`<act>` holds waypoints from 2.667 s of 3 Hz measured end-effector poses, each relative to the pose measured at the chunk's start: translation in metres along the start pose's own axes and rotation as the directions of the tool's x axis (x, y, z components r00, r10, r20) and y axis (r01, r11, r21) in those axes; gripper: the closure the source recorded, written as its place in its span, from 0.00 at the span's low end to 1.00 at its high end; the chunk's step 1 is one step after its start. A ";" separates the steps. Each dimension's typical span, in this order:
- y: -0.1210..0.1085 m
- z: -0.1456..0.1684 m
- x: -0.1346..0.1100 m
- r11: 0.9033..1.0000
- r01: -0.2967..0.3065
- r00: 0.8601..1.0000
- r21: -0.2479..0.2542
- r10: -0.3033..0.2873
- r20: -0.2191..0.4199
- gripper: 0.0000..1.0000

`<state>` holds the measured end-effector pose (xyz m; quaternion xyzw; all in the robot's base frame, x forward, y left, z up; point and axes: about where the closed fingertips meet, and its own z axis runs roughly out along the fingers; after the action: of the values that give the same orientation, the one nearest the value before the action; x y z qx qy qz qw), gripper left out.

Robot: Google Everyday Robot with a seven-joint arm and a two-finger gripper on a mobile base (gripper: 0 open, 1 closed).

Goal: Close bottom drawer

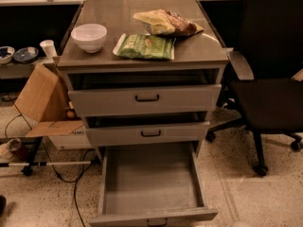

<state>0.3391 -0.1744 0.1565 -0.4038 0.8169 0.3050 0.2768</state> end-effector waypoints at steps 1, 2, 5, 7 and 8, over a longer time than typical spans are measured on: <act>-0.036 0.021 0.006 0.999 -0.013 1.000 0.044 0.014 -0.022 1.00; -0.067 0.024 0.009 0.995 -0.018 0.999 0.095 0.021 -0.033 1.00; -0.108 0.009 -0.039 0.981 0.097 0.995 0.165 -0.096 -0.013 0.34; -0.114 0.011 -0.051 0.976 0.135 0.991 0.168 -0.135 -0.014 0.00; -0.117 0.015 -0.057 0.975 0.145 0.989 0.167 -0.145 -0.013 0.00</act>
Offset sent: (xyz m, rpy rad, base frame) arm 0.0866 -0.0423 -0.0544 -0.1210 -0.0359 -0.1179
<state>0.4685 -0.1926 0.1547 -0.4377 0.8082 0.2139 0.3308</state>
